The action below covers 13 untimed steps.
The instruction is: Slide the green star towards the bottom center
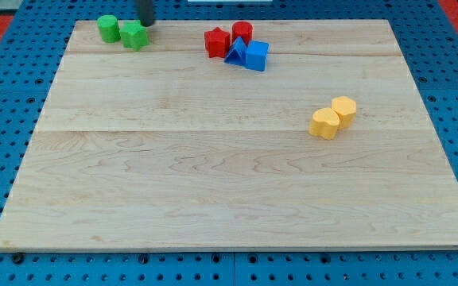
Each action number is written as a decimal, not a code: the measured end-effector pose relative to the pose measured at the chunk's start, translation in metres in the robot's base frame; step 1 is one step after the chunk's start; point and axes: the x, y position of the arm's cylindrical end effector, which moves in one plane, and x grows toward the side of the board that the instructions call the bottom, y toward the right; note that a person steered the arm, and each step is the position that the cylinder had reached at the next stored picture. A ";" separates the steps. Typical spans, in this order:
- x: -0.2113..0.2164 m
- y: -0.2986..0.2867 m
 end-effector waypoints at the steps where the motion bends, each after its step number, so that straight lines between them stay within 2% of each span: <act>1: 0.061 -0.012; 2: 0.124 -0.011; 3: 0.130 -0.011; 5: 0.155 0.057; 7: 0.291 0.102; 9: 0.273 0.010; 10: 0.320 0.017; 12: 0.350 0.100; 13: 0.351 0.154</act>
